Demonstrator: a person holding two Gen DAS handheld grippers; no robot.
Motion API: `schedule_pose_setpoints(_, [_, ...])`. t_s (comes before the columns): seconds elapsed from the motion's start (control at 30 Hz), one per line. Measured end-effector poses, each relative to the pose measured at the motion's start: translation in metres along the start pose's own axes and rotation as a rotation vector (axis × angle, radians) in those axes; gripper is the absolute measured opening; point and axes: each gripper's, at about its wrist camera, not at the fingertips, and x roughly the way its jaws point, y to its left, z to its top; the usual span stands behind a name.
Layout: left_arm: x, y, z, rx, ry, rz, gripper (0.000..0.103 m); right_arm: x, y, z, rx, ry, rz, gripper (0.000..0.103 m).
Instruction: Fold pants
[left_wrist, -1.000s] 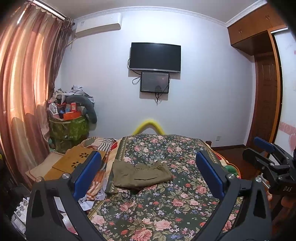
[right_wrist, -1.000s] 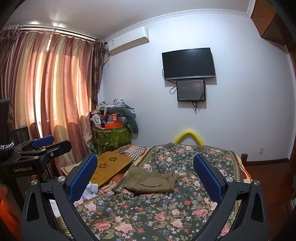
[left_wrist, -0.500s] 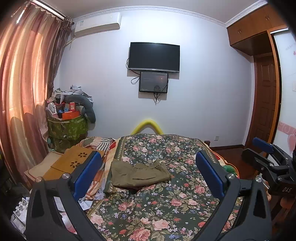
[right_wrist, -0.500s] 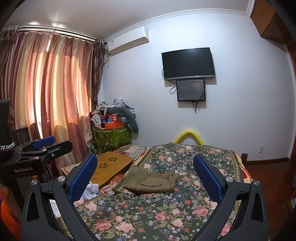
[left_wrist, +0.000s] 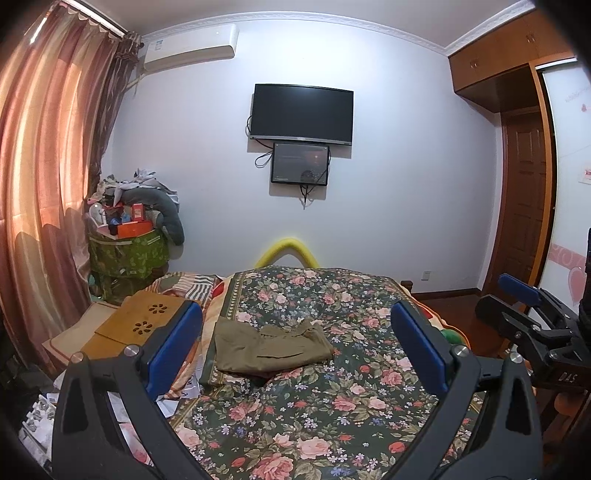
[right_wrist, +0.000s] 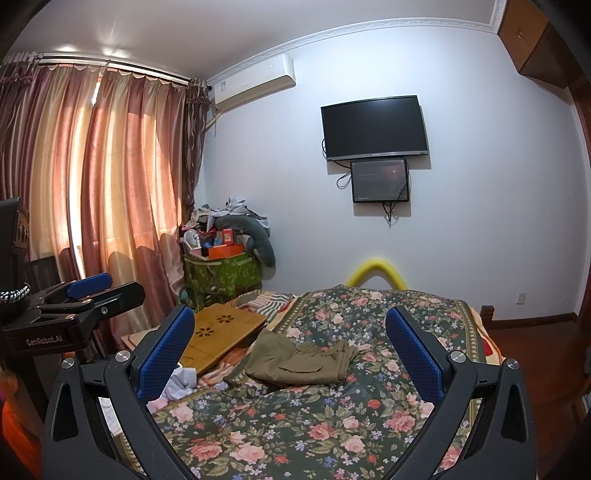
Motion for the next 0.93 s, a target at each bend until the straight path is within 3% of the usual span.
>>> schedule_pose_setpoints(0.93, [0.012, -0.004, -0.003, 0.002, 0.04, -0.031, 0.103, 0.001, -0.008, -0.002, 0.005, 0.012, -0.02, 0.103])
